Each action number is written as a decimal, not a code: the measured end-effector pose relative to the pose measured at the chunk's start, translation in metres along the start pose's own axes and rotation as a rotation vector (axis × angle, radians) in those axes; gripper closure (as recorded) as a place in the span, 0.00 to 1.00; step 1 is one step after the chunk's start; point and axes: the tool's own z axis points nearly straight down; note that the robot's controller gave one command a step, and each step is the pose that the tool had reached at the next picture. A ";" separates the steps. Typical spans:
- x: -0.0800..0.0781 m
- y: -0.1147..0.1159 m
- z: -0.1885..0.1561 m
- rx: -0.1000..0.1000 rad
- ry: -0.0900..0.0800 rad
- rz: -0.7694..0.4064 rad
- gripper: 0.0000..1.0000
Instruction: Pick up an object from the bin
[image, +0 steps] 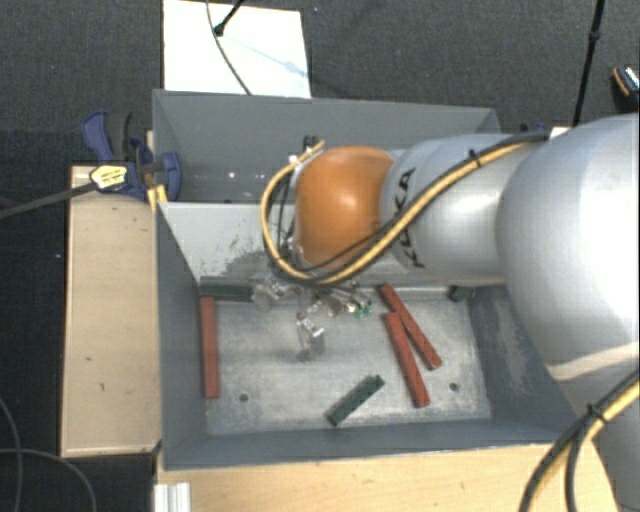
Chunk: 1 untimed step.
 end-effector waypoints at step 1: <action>0.091 -0.009 -0.035 0.001 0.004 0.011 0.00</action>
Offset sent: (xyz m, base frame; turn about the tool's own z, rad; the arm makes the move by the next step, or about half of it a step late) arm -0.0691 -0.0553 0.0333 0.0032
